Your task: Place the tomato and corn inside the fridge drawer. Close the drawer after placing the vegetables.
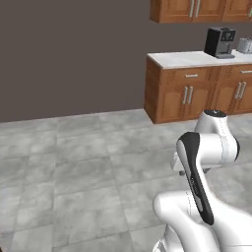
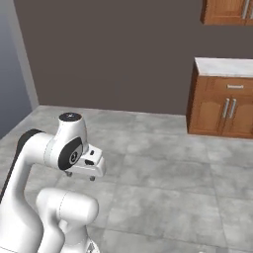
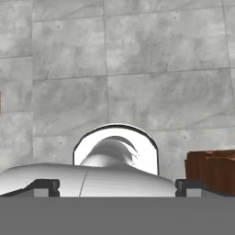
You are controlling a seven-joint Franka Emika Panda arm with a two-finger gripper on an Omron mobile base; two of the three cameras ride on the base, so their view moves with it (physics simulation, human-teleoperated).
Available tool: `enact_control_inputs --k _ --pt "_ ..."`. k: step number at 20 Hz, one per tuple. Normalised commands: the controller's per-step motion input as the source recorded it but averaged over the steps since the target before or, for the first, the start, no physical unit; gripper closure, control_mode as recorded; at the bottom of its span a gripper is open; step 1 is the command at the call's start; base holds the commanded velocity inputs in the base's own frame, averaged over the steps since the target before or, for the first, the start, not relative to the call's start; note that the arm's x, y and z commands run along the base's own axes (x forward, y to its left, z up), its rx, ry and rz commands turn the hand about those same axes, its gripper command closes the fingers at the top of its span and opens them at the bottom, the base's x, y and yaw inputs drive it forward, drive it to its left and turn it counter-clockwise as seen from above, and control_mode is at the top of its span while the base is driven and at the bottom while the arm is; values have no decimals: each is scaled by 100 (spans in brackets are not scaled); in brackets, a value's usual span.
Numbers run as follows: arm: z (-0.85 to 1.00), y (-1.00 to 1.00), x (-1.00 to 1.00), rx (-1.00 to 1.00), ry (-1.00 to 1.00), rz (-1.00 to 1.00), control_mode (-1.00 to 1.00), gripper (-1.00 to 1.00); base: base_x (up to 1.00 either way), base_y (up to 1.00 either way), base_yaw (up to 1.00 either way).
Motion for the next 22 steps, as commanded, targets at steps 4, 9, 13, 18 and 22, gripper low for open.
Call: enact_control_inputs --k 4,9,13,18,22 --pt "0 0 0 0 0 0 100 -100 100 9 -31" --pt "0 0 0 0 0 0 100 -100 100 25 -37" --pt "0 0 0 0 0 0 100 -100 100 28 -39" --pt "0 0 0 0 0 0 100 -100 99 36 -46" --pt "0 0 0 0 0 0 100 -100 95 36 -50"
